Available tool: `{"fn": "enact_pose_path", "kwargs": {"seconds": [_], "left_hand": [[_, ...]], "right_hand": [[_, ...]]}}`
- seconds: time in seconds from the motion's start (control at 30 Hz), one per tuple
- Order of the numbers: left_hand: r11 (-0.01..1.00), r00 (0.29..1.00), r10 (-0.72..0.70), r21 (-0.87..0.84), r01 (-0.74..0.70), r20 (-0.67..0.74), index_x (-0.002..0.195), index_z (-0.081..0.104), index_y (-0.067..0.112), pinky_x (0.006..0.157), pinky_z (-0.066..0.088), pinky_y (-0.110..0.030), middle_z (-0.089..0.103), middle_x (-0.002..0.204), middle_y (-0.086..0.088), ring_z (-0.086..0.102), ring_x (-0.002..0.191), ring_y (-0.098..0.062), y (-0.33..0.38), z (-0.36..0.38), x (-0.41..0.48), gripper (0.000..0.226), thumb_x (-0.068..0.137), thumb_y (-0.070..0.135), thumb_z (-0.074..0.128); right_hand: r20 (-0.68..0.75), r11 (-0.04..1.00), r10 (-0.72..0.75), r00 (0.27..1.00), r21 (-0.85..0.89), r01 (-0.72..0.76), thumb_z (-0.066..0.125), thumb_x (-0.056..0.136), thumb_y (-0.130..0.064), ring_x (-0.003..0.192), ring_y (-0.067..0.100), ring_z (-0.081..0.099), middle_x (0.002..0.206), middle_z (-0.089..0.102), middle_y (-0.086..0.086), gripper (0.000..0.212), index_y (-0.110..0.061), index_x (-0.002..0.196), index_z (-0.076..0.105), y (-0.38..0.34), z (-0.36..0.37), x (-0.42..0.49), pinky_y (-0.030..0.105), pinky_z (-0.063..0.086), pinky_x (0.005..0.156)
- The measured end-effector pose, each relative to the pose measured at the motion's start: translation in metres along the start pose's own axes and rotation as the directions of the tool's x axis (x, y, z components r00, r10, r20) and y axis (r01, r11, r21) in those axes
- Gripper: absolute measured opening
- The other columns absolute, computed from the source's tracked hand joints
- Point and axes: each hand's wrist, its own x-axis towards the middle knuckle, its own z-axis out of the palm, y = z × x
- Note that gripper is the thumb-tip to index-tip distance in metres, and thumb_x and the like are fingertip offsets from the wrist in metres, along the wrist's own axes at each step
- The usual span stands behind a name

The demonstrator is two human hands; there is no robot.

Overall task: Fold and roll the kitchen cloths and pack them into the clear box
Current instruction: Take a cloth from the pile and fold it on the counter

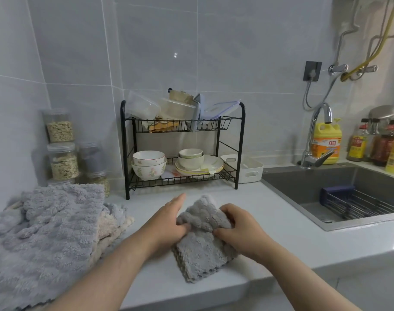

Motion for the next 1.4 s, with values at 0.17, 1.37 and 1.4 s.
{"fn": "enact_pose_path", "kwargs": {"seconds": [0.17, 1.37, 1.4], "left_hand": [[0.802, 0.974, -0.155, -0.555, 0.222, 0.166, 0.1, 0.067, -0.003, 0.072, 0.051, -0.031, 0.071, 0.092, -0.019, 0.067, 0.081, -0.026, -0.006, -0.004, -0.002, 0.027, 0.073, 0.003, 0.069], [0.235, 0.929, -0.362, -0.956, 0.175, 0.081, 0.077, 0.062, 0.017, 0.075, 0.045, -0.038, 0.059, 0.092, -0.01, 0.055, 0.087, -0.028, -0.026, 0.013, -0.013, 0.011, 0.078, 0.027, 0.065], [0.342, 0.933, -0.358, -0.927, 0.154, 0.023, 0.077, 0.062, 0.016, 0.078, 0.044, -0.036, 0.06, 0.091, -0.007, 0.055, 0.09, -0.026, -0.027, 0.014, -0.014, 0.013, 0.079, 0.026, 0.07]], "right_hand": [[0.063, 0.943, 0.024, 0.998, 0.329, -0.044, 0.073, 0.075, 0.002, 0.075, 0.013, 0.066, 0.088, 0.073, 0.006, 0.023, -0.016, 0.09, 0.069, -0.004, -0.01, 0.009, 0.032, 0.055, 0.07], [0.142, 0.531, 0.202, 0.969, 0.816, -0.23, 0.052, 0.082, -0.03, 0.086, 0.037, 0.062, 0.093, 0.067, 0.025, 0.035, -0.001, 0.093, 0.068, 0.021, 0.029, 0.02, 0.052, 0.049, 0.082], [0.111, 0.577, 0.202, 0.973, 0.79, -0.21, 0.059, 0.081, -0.044, 0.081, 0.031, 0.062, 0.086, 0.067, 0.018, 0.036, -0.009, 0.085, 0.069, 0.02, 0.03, 0.019, 0.045, 0.048, 0.078]]}}
